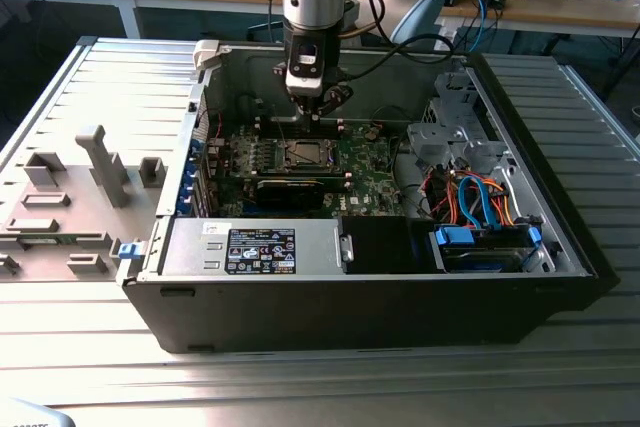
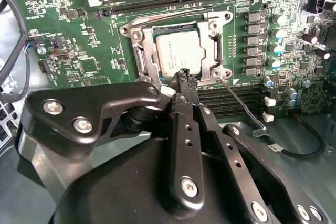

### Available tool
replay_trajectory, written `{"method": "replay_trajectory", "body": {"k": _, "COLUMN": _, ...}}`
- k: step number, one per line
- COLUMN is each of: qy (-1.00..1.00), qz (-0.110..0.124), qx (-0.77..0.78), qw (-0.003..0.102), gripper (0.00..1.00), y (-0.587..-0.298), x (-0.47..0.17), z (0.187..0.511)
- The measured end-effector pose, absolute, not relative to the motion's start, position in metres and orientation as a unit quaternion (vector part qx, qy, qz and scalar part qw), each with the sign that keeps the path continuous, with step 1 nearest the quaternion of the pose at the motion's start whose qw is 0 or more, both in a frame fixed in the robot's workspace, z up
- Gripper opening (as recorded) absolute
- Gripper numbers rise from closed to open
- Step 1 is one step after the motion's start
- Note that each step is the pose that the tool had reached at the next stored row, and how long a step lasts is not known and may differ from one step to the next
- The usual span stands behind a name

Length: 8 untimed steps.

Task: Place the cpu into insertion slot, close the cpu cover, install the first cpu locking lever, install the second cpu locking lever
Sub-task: 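Install the first cpu locking lever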

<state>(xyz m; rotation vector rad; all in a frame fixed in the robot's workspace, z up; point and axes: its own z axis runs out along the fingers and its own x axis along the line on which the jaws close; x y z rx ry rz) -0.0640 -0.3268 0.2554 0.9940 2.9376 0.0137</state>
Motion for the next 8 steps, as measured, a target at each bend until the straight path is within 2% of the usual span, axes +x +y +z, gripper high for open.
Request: {"method": "replay_trajectory", "body": {"k": 8, "qy": 0.95, "qz": 0.005, "qx": 0.311, "qw": 0.02, "gripper": 0.11, "y": -0.3268, "x": -0.064, "z": 0.2554}}
